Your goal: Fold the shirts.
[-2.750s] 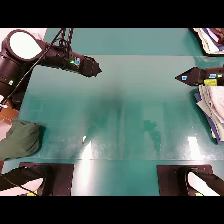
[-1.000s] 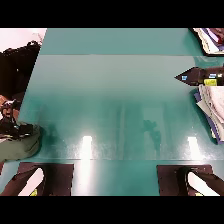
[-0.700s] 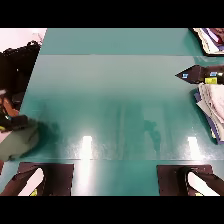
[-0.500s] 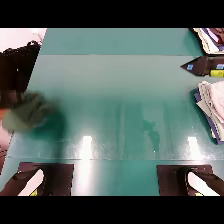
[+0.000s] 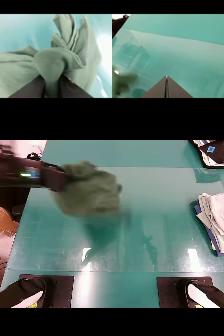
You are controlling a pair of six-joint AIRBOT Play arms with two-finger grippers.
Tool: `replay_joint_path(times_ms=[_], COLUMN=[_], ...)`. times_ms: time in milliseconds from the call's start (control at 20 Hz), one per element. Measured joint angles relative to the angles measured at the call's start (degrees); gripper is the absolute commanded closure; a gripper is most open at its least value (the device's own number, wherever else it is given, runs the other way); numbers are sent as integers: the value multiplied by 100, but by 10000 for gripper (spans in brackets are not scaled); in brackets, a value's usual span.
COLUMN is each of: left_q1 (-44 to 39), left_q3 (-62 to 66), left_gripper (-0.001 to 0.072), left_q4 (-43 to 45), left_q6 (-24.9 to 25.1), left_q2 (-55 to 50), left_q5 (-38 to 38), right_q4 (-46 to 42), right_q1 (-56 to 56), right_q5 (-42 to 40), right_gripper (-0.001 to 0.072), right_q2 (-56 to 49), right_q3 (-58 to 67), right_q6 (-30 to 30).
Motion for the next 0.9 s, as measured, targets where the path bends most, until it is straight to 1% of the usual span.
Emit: replay_joint_path(times_ms=[50,100,150,300,450,600,700,800,900], left_q1=[-289,-520,-745,-1113,-1023,-470,9,470,778], left_q3=[24,39,55,70,81,85,87,87,87], left_gripper=[548,232,80,90,91,91,91,91,91], left_q4=[-63,-136,-210,-354,-179,66,15,-275,-758], left_q6=[-39,-59,-81,-76,59,122,153,284,509], left_q2=[-328,-647,-992,-1869,-2312,-2520,-2675,-2903,-3189], left_q5=[63,142,243,385,472,516,527,490,376], right_q4=[-2,-2,-4,-7,-9,-11,-11,-11,-11], right_q1=[0,0,0,0,0,0,0,0,0], right_q5=[28,66,103,238,352,422,455,492,540], right_gripper=[697,697,697,698,698,697,697,697,697], right_q2=[0,0,0,0,0,0,0,0,0], right_q3=[22,37,48,63,70,70,70,70,70], right_q6=[-2,0,0,0,0,0,0,0,0])
